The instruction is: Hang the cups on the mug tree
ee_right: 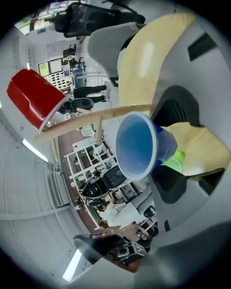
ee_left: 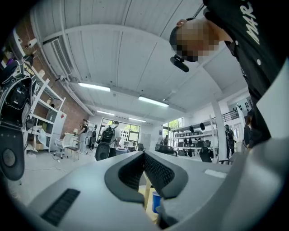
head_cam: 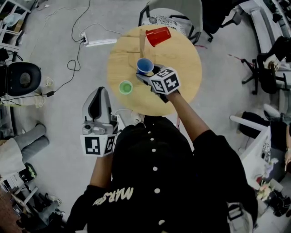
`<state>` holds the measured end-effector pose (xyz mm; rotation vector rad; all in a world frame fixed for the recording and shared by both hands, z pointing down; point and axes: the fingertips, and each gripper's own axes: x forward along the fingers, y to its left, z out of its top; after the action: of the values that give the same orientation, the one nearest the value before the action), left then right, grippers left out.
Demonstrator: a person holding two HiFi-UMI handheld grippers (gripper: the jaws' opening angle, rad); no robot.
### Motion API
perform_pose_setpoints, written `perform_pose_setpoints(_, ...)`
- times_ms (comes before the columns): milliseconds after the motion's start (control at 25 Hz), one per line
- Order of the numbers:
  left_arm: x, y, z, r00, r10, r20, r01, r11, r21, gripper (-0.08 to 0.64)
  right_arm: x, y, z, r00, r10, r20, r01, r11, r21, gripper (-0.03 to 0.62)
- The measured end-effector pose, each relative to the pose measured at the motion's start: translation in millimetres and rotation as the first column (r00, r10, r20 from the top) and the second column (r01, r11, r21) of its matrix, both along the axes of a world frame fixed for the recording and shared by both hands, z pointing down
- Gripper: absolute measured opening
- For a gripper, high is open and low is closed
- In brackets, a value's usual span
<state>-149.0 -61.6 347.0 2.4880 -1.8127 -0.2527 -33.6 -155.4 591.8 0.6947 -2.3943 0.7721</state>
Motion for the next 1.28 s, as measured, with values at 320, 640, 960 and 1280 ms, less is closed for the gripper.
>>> perform_pose_setpoints(320,-2,3,0,1.0,-0.01,-0.007,0.01,1.0,-0.009,0.002,2,-14,-39,0.999,0.032,-0.019,-0.031,0.999,0.017,0.27)
perform_pose_setpoints(640,3,3,-1,1.0,0.001,-0.013,-0.001,1.0,-0.006,0.002,7,-24,-66,0.966,0.213,0.145,-0.195,0.972,-0.132,0.27)
perform_pose_setpoints(960,2,2,-1,1.0,-0.001,-0.012,0.001,1.0,-0.013,0.002,-1,-42,-65,0.946,0.298,0.13,-0.268,0.941,-0.205,0.275)
perform_pose_setpoints(1280,1,2,4,1.0,-0.002,-0.011,0.002,1.0,-0.021,0.002,-1,-55,-56,0.933,0.345,0.107,-0.315,0.922,-0.224,0.279)
